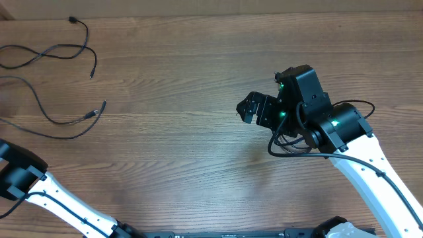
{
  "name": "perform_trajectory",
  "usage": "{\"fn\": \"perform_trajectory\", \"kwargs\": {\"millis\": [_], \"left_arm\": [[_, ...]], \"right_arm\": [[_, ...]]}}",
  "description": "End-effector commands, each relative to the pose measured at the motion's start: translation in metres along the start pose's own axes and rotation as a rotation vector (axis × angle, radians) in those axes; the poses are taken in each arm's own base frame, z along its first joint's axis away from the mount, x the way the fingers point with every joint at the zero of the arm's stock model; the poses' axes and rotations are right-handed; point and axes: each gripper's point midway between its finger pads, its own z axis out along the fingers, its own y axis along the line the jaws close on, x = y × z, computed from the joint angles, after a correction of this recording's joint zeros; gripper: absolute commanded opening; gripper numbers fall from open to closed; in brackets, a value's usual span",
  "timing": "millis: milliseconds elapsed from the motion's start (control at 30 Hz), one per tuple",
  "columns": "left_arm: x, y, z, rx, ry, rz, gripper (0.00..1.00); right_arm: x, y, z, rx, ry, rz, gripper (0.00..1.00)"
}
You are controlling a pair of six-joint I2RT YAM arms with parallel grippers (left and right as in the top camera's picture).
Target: Untangle cables
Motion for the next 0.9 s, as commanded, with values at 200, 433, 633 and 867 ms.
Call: {"fn": "perform_trajectory", "kwargs": {"millis": [200,433,633,867], "left_arm": [[0.067,-0.002,-0.011,-0.064,0.217,0.125,0.7],[0.112,0.013,-0.006,-0.179,0.373,0.138,0.84],[0.133,0.012,0.002,-0.146,0.467,0.198,0.9],[0.163,0.047,0.019,-0.252,0.598,0.173,0.96]], "right_arm": [[-0.005,0.001,-0.003,0.0,-0.023,-0.003,1.0],[-0.005,0.001,-0.003,0.0,-0.023,-0.003,1.0],[-0.005,0.001,-0.003,0.0,-0.023,-0.003,1.0],[-0.005,0.001,-0.003,0.0,-0.023,-0.003,1.0]]}}
